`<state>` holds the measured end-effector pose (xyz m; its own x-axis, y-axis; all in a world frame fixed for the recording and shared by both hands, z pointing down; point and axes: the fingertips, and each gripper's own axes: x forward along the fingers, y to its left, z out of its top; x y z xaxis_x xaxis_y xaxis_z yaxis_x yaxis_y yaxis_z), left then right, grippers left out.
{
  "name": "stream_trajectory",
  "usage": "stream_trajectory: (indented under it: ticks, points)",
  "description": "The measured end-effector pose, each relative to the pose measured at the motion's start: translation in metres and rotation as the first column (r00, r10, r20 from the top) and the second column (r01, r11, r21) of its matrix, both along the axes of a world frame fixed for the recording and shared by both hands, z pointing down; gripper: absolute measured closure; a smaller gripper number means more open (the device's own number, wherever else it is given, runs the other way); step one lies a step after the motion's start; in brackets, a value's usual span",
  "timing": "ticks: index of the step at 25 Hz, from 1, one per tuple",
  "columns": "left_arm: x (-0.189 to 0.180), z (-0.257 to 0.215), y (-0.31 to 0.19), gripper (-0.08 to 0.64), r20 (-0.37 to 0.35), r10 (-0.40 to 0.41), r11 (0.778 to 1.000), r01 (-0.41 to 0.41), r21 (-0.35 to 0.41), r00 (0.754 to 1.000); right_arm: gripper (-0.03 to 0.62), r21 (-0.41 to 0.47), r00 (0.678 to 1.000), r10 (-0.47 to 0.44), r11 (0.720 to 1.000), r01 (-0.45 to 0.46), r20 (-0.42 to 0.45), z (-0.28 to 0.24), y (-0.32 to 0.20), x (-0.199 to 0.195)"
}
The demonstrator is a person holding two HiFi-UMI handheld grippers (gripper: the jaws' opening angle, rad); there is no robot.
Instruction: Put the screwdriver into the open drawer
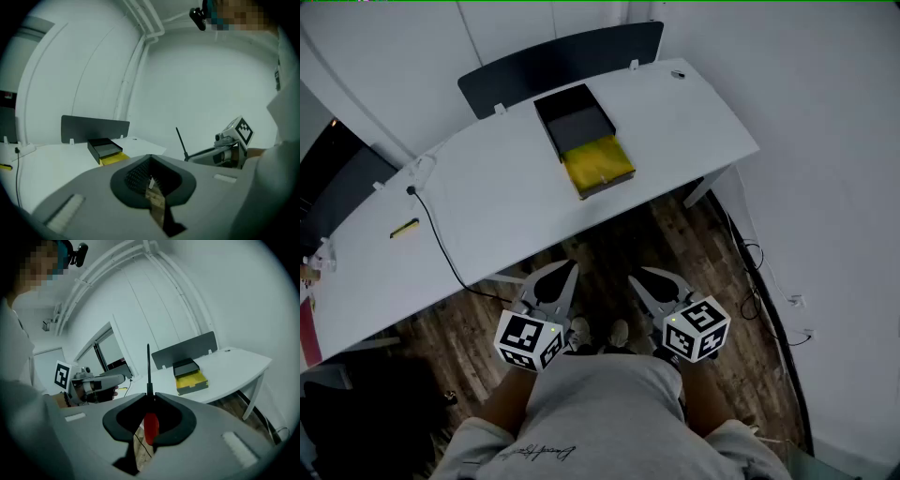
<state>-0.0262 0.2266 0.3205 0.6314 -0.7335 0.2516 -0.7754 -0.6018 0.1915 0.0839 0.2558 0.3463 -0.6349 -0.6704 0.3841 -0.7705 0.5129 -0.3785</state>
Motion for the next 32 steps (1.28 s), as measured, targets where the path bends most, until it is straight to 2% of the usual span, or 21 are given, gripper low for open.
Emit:
stream_trajectory:
  ticks: [18, 32]
  points:
    - [0.006, -0.004, 0.016, 0.56, -0.004, -0.007, 1.0, 0.006, -0.006, 1.0, 0.517, 0.014, 0.999, -0.048, 0.999, 0.048, 0.0, -0.007, 0.013, -0.004]
    - [0.031, -0.008, 0.026, 0.56, 0.001, -0.021, 1.0, 0.021, 0.003, 1.0, 0.518, 0.024, 0.997, -0.071, 0.997, 0.071, 0.008, -0.009, 0.021, 0.018]
